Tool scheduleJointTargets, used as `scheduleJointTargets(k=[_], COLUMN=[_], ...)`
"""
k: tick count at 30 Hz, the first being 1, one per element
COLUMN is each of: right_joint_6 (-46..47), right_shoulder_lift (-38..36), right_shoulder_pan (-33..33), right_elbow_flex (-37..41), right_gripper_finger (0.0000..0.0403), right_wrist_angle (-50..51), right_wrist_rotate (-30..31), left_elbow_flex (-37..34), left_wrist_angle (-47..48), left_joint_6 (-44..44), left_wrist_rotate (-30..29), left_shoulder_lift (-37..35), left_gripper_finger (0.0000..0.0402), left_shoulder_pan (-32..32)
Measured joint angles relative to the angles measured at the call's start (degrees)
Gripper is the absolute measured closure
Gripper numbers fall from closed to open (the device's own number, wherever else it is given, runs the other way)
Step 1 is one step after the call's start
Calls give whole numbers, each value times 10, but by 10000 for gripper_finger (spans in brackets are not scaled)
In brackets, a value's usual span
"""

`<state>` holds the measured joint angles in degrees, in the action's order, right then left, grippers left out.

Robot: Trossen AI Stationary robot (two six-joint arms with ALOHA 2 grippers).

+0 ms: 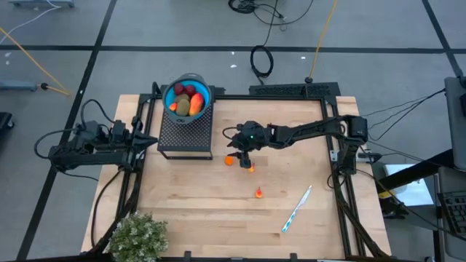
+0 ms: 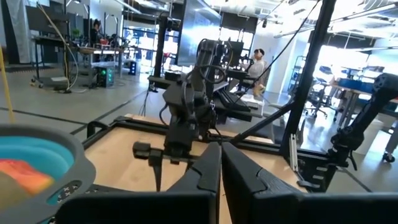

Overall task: Pick & Place Fruit
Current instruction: Put the orange into the blue strainer bowl on the shelf

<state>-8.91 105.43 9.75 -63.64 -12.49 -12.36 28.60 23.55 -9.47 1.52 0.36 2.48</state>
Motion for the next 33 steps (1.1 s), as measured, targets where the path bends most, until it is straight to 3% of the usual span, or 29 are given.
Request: scheduleJointTargets(k=[6,11,33], right_joint_6=[39,52,52], right_shoulder_lift=[38,65,106], right_shoulder_pan=[-1,-10,-35], right_elbow_flex=[0,0,0], right_gripper_finger=[158,137,139], right_wrist_angle=[-21,-37,-36], right_wrist_rotate=[1,2,37], left_elbow_flex=[0,0,0], left_wrist_angle=[-2,-3,-3], left_joint_6=[-10,-15,-18], left_wrist_rotate=[0,0,2], left_shoulder_lift=[0,0,0], left_gripper_finger=[393,397,385], left_shoulder_pan=[0,0,0])
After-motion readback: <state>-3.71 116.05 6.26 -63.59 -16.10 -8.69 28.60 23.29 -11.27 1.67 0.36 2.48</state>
